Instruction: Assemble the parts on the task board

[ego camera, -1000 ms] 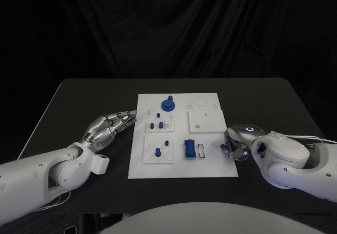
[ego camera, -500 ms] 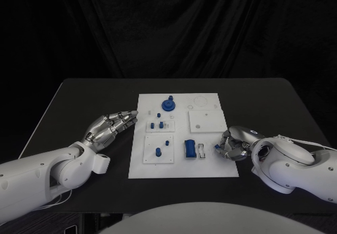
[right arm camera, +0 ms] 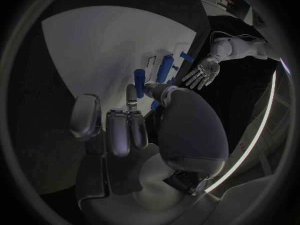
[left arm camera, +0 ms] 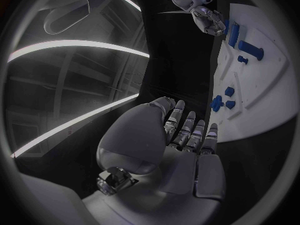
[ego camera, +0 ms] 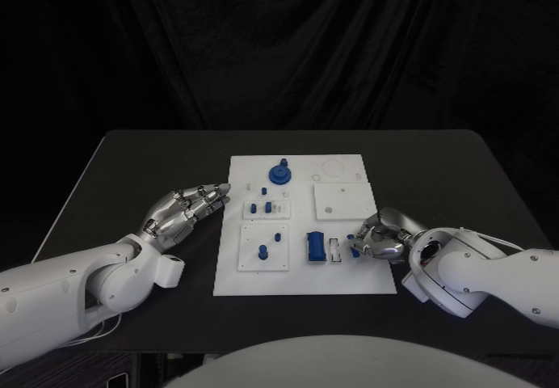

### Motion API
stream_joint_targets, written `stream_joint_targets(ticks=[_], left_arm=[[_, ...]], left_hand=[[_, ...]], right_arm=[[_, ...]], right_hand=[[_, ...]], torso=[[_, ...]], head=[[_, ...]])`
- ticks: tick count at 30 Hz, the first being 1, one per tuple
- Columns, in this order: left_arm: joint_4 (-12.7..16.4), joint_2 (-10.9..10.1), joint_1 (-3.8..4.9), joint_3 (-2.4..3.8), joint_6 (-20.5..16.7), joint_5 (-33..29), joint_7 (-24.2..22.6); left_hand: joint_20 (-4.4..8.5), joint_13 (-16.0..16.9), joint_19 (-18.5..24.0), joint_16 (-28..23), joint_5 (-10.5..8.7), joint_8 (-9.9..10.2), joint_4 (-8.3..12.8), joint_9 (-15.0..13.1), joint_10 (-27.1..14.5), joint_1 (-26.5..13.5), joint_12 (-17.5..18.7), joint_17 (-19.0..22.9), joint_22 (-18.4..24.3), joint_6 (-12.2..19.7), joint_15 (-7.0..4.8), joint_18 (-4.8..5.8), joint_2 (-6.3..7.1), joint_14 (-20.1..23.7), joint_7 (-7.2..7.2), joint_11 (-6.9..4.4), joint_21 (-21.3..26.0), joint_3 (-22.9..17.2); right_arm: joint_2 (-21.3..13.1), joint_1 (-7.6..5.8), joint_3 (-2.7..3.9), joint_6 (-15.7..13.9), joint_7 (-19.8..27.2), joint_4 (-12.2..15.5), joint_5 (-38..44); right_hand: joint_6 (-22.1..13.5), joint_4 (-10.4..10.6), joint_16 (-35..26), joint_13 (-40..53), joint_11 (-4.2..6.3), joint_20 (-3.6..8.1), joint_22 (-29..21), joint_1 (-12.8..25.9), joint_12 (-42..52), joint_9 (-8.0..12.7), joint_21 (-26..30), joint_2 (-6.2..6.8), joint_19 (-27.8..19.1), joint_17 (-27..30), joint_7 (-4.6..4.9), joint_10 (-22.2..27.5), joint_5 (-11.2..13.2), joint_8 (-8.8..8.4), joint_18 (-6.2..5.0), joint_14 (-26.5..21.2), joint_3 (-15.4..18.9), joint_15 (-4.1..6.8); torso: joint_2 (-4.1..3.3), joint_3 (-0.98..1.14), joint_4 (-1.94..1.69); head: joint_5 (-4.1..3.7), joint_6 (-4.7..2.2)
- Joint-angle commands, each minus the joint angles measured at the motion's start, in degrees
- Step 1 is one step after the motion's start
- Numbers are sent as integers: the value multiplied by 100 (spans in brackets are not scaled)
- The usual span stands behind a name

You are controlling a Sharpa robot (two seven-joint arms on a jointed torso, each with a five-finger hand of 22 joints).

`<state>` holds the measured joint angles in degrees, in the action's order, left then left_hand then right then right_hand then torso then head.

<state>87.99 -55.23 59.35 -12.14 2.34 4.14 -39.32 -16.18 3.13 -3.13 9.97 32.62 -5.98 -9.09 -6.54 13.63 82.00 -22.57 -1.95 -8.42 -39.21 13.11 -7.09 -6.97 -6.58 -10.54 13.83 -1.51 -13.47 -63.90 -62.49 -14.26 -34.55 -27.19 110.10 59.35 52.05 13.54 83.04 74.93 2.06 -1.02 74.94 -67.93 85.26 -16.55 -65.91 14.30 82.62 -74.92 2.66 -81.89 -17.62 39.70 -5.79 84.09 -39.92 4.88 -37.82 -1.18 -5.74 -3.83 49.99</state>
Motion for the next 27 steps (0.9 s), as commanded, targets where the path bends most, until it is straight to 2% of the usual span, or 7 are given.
stream_joint_targets(ticks=[1,11,18,27], left_arm=[[-1,19,-12,5,90,-34,-403],[-12,17,-22,5,99,-34,-396],[-19,24,-25,5,113,-34,-384],[-30,36,-29,5,127,-35,-365]], left_hand=[[-31,7,-14,20,32,-19,3,-7,20,32,-27,-8,3,-42,20,-20,-42,-2,-8,26,-14,-39],[-31,7,-13,16,32,-18,1,-7,21,32,-26,-7,4,-41,22,-18,-42,2,-9,29,-13,-41],[-32,5,-15,16,32,-17,-2,-6,18,33,-21,-7,3,-39,26,-14,-42,3,-12,34,-14,-44],[-32,5,-15,16,32,-17,-2,-6,18,33,-21,-7,3,-39,26,-14,-42,3,-12,34,-14,-44]], right_arm=[[40,15,-1,-180,246,-39,-764],[179,49,-2,-232,319,-111,-1027],[259,63,-2,-238,379,-107,-1052],[292,69,-1,-263,477,-84,-1056]], right_hand=[[85,59,39,369,-8,-1,886,72,24,4,-43,-2,34,-524,-62,-30,66,-41,106,354,21,48],[72,93,59,395,-15,-1,893,121,36,-4,-72,2,44,-555,-55,-50,101,-75,112,362,79,45],[51,51,66,390,-16,-2,889,84,34,-14,-64,-8,41,-564,-52,-42,27,-107,109,365,123,44],[19,24,64,376,-26,-5,880,58,27,-19,-34,-17,29,-563,-38,-26,-20,-141,103,362,151,37]], torso=[[-4,-6,-3],[-7,-10,-12],[-8,-7,9],[-3,-5,0]], head=[[16,1],[16,1],[46,1],[48,1]])
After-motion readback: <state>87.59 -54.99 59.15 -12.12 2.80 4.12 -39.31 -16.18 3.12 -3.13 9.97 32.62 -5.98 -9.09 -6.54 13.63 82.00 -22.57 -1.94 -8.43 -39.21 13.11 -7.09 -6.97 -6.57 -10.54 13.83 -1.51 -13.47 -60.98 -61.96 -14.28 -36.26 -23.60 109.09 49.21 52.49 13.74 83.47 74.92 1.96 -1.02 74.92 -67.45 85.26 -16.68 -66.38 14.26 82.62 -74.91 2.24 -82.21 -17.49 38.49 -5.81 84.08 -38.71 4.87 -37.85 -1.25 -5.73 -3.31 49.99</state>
